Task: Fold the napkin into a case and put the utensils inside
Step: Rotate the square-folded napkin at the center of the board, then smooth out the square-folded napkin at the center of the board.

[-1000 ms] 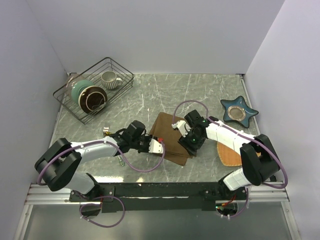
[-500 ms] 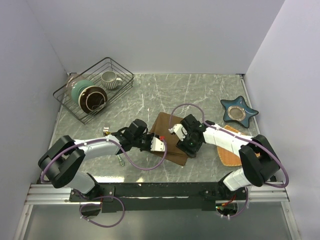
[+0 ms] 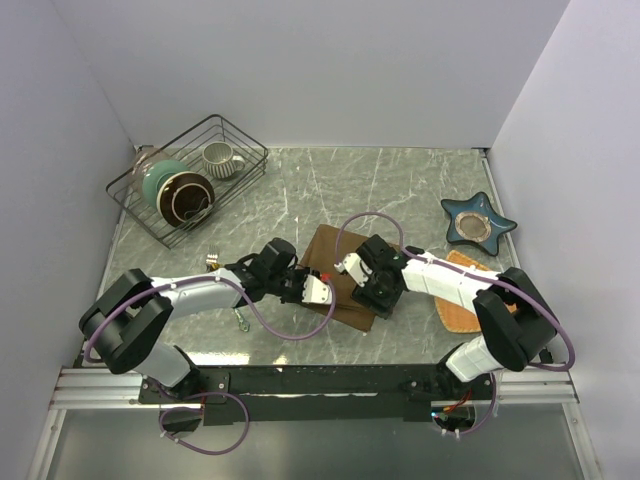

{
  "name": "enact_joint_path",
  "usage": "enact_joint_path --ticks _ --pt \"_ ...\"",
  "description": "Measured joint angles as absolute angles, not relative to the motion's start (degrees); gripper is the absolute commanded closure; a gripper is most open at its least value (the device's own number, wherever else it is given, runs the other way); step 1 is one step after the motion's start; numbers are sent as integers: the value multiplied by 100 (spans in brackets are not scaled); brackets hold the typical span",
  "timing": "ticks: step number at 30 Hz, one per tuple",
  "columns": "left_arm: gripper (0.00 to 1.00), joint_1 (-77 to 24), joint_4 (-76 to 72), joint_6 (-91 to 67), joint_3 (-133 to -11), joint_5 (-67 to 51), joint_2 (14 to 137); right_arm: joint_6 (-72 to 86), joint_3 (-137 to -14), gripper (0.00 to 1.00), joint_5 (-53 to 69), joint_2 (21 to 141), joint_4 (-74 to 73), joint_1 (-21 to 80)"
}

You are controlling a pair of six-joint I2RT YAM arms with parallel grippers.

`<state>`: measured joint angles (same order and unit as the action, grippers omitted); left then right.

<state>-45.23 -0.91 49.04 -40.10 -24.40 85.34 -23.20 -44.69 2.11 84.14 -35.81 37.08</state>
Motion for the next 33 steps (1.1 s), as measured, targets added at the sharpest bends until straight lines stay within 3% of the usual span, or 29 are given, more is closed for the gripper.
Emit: enact_joint_path --ticks 18,24,33 --pt "66 -4716 10 5221 -4045 -2436 8711 -2294 -4469 31 130 8444 -3562 3763" --pt "82 -4724 25 5315 -4045 -2340 8842 -2296 -4469 30 130 8447 -3559 3765" --pt "94 -4724 21 5323 -4042 -2171 8831 -2298 -4469 30 128 8447 -3559 3765"
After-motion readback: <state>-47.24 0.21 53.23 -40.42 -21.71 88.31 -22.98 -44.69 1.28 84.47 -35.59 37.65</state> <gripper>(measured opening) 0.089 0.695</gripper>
